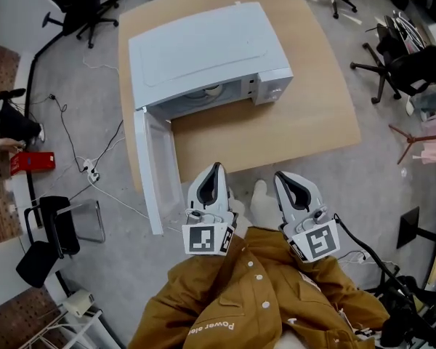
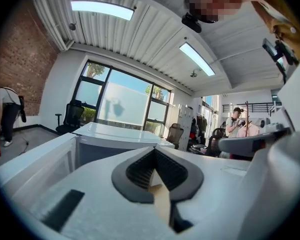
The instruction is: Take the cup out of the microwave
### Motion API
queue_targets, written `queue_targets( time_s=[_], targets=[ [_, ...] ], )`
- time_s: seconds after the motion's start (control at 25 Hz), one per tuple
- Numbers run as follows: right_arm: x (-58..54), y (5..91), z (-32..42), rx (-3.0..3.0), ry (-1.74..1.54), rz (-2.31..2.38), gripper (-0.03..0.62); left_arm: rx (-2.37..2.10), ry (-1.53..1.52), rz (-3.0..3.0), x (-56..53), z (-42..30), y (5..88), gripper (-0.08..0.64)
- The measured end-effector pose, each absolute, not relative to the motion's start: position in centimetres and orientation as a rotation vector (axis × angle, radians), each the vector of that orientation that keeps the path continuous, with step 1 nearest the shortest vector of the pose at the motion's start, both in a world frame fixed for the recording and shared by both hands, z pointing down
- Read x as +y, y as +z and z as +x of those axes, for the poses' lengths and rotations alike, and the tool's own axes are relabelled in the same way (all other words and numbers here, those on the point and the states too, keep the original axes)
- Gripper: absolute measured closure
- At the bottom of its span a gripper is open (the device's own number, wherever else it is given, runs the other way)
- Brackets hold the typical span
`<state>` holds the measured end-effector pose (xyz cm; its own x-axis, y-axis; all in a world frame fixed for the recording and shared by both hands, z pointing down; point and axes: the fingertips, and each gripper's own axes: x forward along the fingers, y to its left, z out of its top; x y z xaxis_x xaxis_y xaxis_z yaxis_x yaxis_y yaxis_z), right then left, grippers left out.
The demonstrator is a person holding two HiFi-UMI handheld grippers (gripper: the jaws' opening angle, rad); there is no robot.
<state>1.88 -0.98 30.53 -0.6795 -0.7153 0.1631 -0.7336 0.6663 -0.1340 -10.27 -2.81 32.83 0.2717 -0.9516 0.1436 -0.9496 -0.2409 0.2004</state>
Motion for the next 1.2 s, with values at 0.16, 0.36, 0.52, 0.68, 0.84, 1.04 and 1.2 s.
queue_targets(
  time_s=[0.16,0.36,0.52,0.68,0.84,1.04,1.2],
  targets=[
    [-1.2,32.4,1.8,-2.748,0.335,1.204,0.588,-1.827,-0.004,2.279,-8.2,-11.6,36.2,0.287],
    [-1.1,34.5,0.8,-2.750,0.419,1.189,0.588,-1.896,0.039,2.195,-14.6,-14.3,41.7,0.193],
    [-2.2,35.6,0.5,-2.759,0.486,1.257,0.588,-1.901,0.105,2.216,-19.1,-14.9,44.9,0.175],
    [-3.3,37.7,0.4,-2.747,0.487,1.269,0.588,-1.878,0.155,2.250,-22.6,-15.0,47.7,0.172],
    [-5.5,39.9,-0.2,-2.735,0.427,1.278,0.587,-1.897,0.185,2.241,-24.2,-15.7,49.3,0.172],
    [-8.3,41.7,-2.0,-2.763,0.387,1.278,0.587,-1.890,0.180,2.237,-25.1,-15.7,49.9,0.172],
    [-9.9,42.8,-3.4,-2.771,0.377,1.291,0.588,-1.872,0.185,2.252,-25.8,-15.2,50.2,0.172]
  ],
)
